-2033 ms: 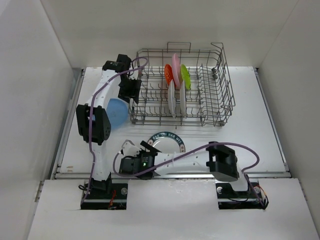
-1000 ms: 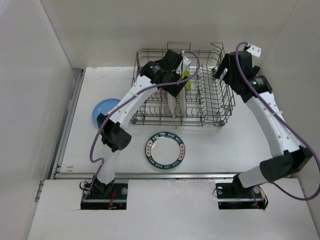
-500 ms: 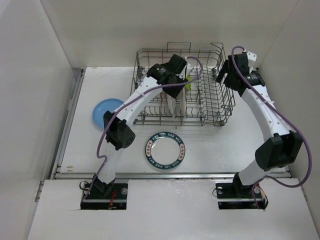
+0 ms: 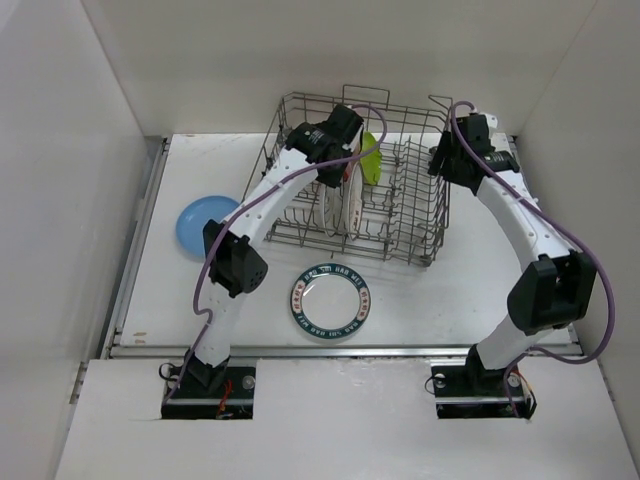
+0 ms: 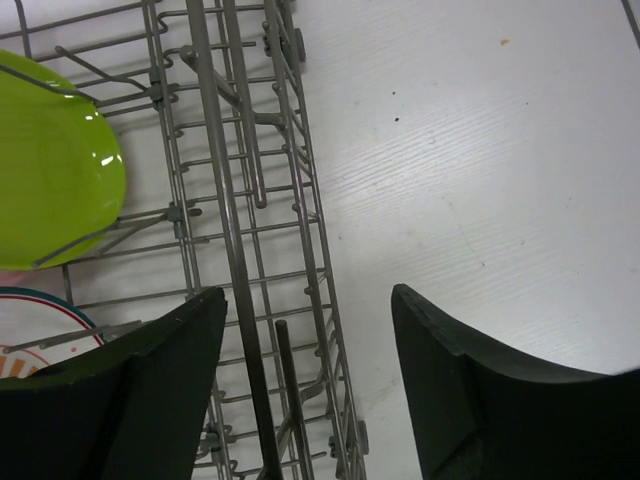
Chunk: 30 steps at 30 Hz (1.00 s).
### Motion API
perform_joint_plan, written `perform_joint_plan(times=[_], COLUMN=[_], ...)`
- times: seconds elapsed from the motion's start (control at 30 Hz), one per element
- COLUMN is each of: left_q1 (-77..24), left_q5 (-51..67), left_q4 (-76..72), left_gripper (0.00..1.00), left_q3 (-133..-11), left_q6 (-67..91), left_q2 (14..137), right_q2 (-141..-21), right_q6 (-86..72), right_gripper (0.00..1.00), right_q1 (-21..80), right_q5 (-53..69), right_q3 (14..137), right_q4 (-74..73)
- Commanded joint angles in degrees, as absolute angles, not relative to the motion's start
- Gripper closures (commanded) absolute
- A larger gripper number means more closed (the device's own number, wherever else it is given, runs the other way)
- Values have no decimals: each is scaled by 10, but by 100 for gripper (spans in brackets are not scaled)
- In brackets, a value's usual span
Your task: Unload the plates from the dish rack
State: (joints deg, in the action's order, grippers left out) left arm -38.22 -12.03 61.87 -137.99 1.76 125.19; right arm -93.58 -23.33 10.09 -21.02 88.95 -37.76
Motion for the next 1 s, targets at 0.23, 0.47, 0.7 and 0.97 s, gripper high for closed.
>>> perform_joint_plan(times=[0.23,0.47,0.7,0.97], left_q1=[-402,-402,-402,-402], left_q5=[-65,-76,-96,-96], left_q4=[570,539,533,533], left_gripper=[100,100,100,100], left_q3=[-1418,-1448,-1458,-1458], left_q6=[-17,-11,-17,-11], left_q2=[1157,1101,1074,1069], right_q2=[-951,-964,-959,-952], right_q6=[-206,-177,-152,-152], right_gripper=[60,95,100,100], right_q1=[97,91,86,86], right_q5=[-192,-211,-211,-211], right_q3=[894,927,927,927], right_q4=[-318,-323,-304,-304])
